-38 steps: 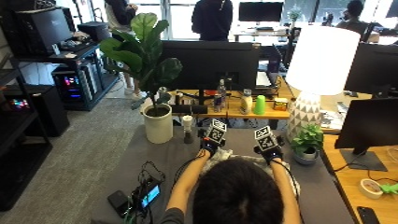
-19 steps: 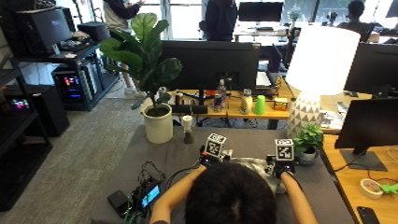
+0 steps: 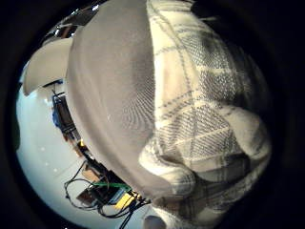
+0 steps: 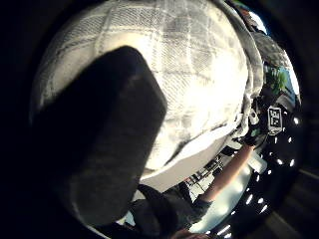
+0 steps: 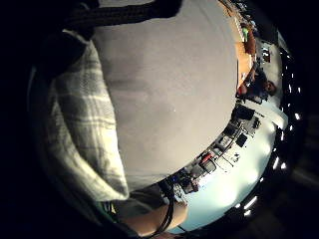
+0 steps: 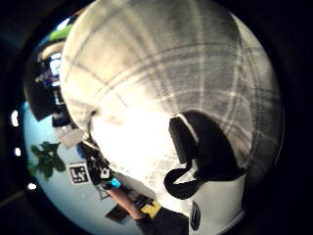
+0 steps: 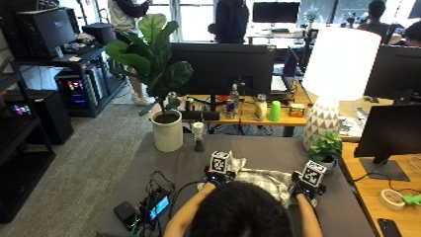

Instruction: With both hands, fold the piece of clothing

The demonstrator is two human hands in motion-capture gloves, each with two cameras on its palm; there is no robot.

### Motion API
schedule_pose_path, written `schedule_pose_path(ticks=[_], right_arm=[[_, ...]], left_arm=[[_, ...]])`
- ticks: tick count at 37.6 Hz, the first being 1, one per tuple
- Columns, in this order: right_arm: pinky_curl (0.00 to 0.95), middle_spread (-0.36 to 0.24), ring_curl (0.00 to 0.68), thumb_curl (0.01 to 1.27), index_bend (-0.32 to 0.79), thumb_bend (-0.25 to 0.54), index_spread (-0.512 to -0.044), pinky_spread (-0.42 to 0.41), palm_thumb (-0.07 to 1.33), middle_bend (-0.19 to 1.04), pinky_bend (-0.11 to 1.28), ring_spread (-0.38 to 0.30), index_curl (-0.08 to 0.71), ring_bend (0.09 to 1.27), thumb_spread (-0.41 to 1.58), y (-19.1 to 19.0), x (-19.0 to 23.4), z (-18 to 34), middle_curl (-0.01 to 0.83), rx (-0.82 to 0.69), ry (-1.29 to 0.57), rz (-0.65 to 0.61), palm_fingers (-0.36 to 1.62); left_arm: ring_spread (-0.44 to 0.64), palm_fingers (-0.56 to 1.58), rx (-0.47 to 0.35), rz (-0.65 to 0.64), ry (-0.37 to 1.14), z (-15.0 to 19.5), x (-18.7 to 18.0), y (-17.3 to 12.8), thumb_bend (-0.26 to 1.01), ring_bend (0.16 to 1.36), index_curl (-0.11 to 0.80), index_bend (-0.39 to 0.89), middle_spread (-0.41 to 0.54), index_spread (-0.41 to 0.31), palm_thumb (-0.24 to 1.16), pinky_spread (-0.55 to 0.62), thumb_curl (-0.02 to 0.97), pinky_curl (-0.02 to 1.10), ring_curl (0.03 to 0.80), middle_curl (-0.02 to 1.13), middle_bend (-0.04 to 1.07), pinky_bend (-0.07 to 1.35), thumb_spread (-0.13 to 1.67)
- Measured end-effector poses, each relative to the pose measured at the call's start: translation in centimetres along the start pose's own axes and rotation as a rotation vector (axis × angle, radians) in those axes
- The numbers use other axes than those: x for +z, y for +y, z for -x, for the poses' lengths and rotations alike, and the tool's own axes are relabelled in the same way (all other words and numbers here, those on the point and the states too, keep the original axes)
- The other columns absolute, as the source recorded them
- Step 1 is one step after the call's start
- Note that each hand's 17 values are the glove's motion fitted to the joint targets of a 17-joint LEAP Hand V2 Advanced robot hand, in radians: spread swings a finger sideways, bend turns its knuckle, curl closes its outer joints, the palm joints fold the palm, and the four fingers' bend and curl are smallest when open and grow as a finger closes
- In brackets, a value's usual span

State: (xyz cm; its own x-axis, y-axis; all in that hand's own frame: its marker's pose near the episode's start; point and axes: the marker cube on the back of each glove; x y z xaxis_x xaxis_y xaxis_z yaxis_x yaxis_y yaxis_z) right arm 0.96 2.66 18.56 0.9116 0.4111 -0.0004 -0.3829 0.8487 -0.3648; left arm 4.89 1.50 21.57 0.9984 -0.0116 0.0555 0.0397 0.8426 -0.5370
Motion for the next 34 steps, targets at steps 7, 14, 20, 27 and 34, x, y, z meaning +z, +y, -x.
schedule_pose_path(ticks=[7, 14, 20, 27, 34], right_arm=[[0.410, 0.045, 0.406, 0.32, 0.05, 0.063, -0.214, 0.085, 0.58, 0.32, 0.64, 0.029, 0.132, 0.57, 1.17, -1.1, -0.9, 1.4, 0.410, 0.046, 0.008, -0.165, 0.47], [0.419, -0.059, 0.439, 0.36, 0.09, 0.166, -0.204, -0.135, 0.84, 0.43, 0.70, -0.129, 0.135, 0.71, 1.15, 0.4, -2.1, 4.0, 0.457, 0.016, 0.072, -0.122, 1.08], [0.458, -0.110, 0.474, 0.40, 0.12, 0.159, -0.203, -0.197, 0.94, 0.45, 0.72, -0.182, 0.179, 0.73, 1.05, 2.2, -6.2, 7.8, 0.481, -0.095, -0.011, -0.152, 1.20], [0.482, -0.129, 0.485, 0.46, 0.11, 0.082, -0.198, -0.226, 0.95, 0.45, 0.77, -0.214, 0.204, 0.73, 0.86, -0.8, -9.2, 17.9, 0.497, -0.245, -0.180, -0.250, 1.20], [0.502, -0.133, 0.492, 0.51, 0.10, 0.036, -0.197, -0.235, 0.99, 0.44, 0.82, -0.223, 0.217, 0.75, 0.74, 5.5, -5.6, 26.9, 0.505, -0.408, -0.208, -0.206, 1.20]], left_arm=[[0.27, 0.06, -0.049, 0.069, -0.052, 0.0, -0.9, 0.5, 0.05, 0.58, 0.340, 0.12, 0.150, -0.062, 0.00, 0.31, 0.188, 0.38, 0.361, 0.30, 0.16, 0.49, 1.27], [0.25, 0.10, -0.040, 0.133, -0.016, 0.8, -3.2, 2.3, 0.02, 0.64, 0.306, 0.10, 0.175, -0.057, 0.00, 0.26, 0.190, 0.39, 0.363, 0.29, 0.17, 0.54, 1.25], [0.20, 0.13, -0.042, -0.035, 0.001, 3.0, -6.6, 3.4, 0.00, 0.70, 0.276, 0.09, 0.171, -0.046, 0.01, 0.22, 0.193, 0.39, 0.372, 0.29, 0.18, 0.55, 1.24], [0.16, 0.16, -0.156, -0.232, 0.070, 6.8, -10.4, 5.0, 0.00, 0.71, 0.260, 0.11, 0.157, -0.035, 0.03, 0.19, 0.195, 0.38, 0.367, 0.30, 0.19, 0.55, 1.25], [0.12, 0.23, -0.180, -0.446, 0.112, 9.5, -13.4, 6.1, 0.01, 0.72, 0.249, 0.11, 0.130, -0.027, 0.07, 0.15, 0.189, 0.37, 0.361, 0.32, 0.20, 0.54, 1.35]])
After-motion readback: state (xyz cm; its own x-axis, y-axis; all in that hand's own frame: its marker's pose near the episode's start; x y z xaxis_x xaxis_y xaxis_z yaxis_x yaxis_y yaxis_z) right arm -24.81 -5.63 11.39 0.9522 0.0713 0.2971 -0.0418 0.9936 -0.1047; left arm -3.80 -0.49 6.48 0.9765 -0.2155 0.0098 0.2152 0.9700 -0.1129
